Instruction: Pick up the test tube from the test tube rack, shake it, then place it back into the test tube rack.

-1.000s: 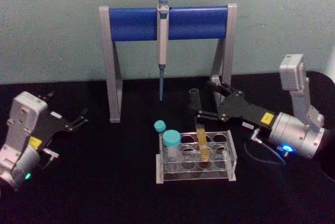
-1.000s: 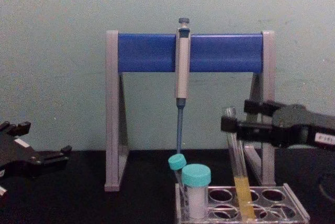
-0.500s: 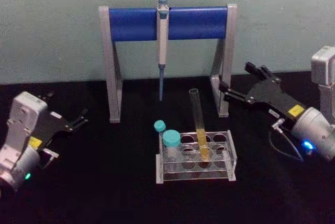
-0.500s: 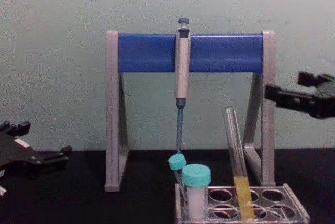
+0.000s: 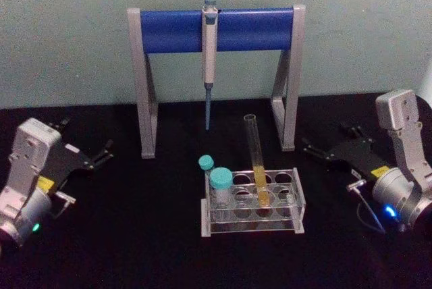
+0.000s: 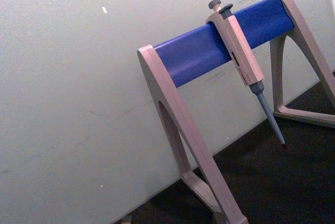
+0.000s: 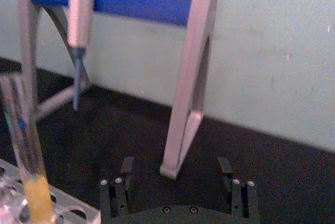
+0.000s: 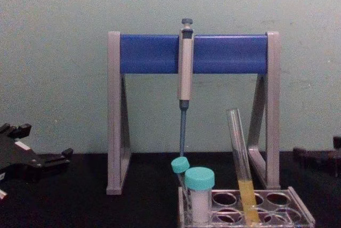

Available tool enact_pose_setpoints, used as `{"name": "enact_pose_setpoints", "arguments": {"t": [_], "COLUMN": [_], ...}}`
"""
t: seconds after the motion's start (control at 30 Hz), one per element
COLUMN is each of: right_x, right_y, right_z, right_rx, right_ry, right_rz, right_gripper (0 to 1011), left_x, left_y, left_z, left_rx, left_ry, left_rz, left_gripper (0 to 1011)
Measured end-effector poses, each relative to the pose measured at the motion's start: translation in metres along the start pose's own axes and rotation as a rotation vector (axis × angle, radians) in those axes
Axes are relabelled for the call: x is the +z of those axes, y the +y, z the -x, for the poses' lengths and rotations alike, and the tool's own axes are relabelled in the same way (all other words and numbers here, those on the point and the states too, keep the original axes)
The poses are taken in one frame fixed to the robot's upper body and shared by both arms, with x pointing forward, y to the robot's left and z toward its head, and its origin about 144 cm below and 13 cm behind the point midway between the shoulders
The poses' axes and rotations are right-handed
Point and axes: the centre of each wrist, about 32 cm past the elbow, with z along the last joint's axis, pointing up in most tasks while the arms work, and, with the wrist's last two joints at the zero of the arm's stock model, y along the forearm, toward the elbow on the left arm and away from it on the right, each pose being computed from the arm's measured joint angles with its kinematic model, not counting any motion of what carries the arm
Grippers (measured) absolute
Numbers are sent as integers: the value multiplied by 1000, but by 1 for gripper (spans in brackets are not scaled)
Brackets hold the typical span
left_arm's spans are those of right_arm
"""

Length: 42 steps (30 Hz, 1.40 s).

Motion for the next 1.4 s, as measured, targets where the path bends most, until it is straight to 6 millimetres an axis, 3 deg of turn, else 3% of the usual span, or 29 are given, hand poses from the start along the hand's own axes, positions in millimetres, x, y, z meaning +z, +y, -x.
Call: {"name": "enact_pose_setpoints", "arguments": {"t": [0.37, 1.4], "right_x": [-10, -10], "right_y": [5, 4], "right_z": [2, 2], "right_rx": [-22, -22], "right_ry": [27, 21], "right_rz": [49, 53], "right_gripper": [1000, 1000], "left_x": [0, 0], "left_y": [0, 0], "left_z": [0, 0], "left_rx": [0, 0], "left_ry": [0, 0], "left_rz": [0, 0], "left_gripper": [1001, 1001]}}
